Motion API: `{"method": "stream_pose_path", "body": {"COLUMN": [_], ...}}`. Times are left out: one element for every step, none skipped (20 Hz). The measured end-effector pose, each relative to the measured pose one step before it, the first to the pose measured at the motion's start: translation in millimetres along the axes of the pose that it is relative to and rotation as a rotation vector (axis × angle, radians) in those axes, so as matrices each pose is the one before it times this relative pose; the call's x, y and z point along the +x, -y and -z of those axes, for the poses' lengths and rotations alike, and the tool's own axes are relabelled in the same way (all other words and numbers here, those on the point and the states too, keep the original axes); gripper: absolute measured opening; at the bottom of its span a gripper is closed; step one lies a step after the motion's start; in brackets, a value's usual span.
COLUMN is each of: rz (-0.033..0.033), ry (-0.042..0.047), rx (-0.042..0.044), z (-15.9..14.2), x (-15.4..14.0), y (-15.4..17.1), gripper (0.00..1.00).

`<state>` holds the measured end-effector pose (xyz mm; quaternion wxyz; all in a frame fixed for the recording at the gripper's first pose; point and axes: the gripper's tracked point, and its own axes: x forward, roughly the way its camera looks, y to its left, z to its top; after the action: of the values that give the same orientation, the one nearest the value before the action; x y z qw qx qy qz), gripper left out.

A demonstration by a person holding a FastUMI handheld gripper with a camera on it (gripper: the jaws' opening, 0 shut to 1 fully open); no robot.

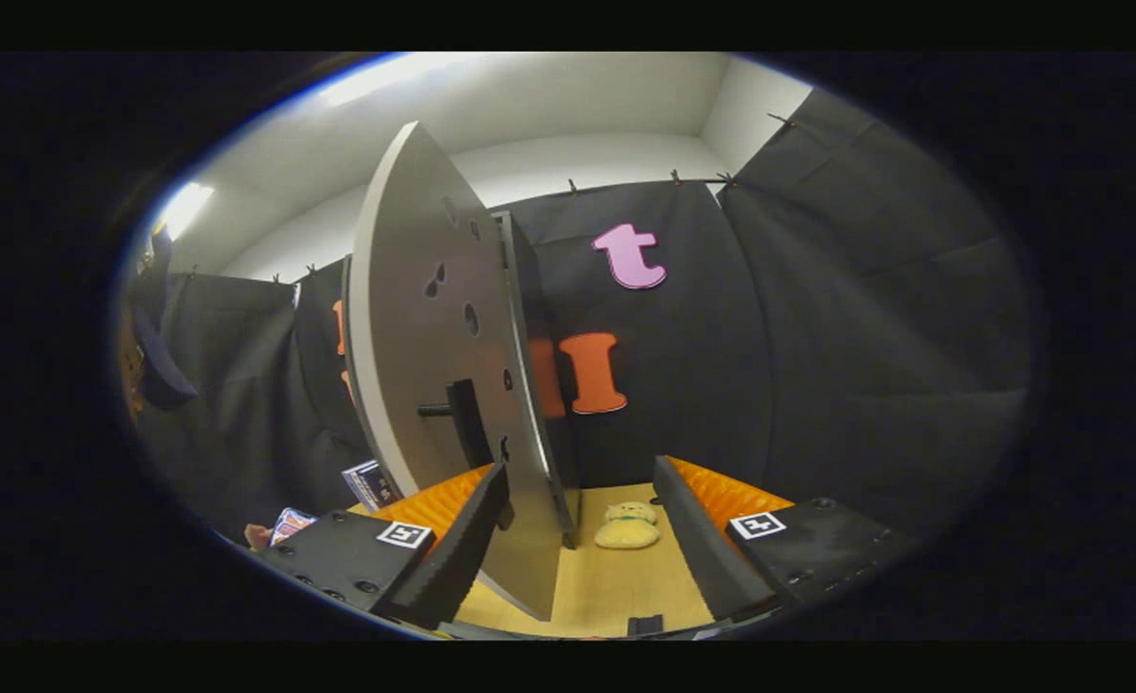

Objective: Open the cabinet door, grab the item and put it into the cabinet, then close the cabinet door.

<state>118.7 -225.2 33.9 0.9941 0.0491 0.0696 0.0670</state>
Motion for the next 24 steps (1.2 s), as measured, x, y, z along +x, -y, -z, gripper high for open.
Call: {"method": "stream_pose_path", "body": {"rz": [-0.00165, 0.00033, 0.00023, -0.00173, 0.00617, 0.01342, 0.00827, 0.00649, 0.00547, 0.01085, 0.01007, 0.01351, 0.01823, 0.01702, 0.01664, 0.01225, 0.0095, 0.00609, 0.00417, 0.00159, 0.00152, -0.0007, -0.00265, -0.00498], "ry": [-0.00819, -0.01034, -0.00738, -0.00561, -0.005, -0.00063, -0.00005, 0.0035, 0.00161, 0.00431, 0.00801, 0.00426, 0.00551, 0.0023, 0.00363, -0.00068, -0.00095, -0.00197, -0.00087, -0.00079, -0.00023, 0.00115, 0.00072, 0.00045], "rx": [0.00556, 0.00477, 0.00479, 0.00949, 0.00609, 0.00162, 0.00445, 0.00464, -0.00196, -0.00883, -0.01252, -0.01664, -0.01778, -0.0183, -0.01481, -0.00863, -0.00219, 0.00146, 0.00199, 0.00066, 0.00028, -0.00308, -0.00457, -0.00434], "z": [0.97, 1.65, 2.14, 2.9, 0.85, 0.76, -0.04, -0.43, 0.23, 0.86, 1.22, 1.13, -4.25, -3.28, -3.49, -0.85, 1.02, 2.09, -0.27, 1.19, 0.42, 1.13, 0.0, 1.35], "x": [9.36, 7.44, 6.18, 5.09, 2.99, 3.18, -2.05, -0.84, 2.14, 2.1, -0.97, -0.43, -2.09, -1.85, -5.06, -1.0, -3.0, -1.75, -2.77, -2.1, -1.71, -1.18, -0.31, 0.65], "y": [0.32, 1.28, -0.95, -1.19, 0.37, 3.44, -0.43, -0.6, -2.11, -2.7, 0.32, -1.71, -4.51, -4.59, -5.18, -6.06, -5.54, -6.93, -7.91, -8.35, -9.82, -9.75, -10.33, -11.41], "gripper": [0.97, 0.97, 0.97, 0.97, 0.97, 0.97, 0.97, 0.97, 0.97, 0.96, 0.95, 0.96, 0.95, 0.95, 0.95, 0.95, 0.95, 0.95, 0.95, 0.95, 0.95, 0.96, 0.96, 0.96]}}
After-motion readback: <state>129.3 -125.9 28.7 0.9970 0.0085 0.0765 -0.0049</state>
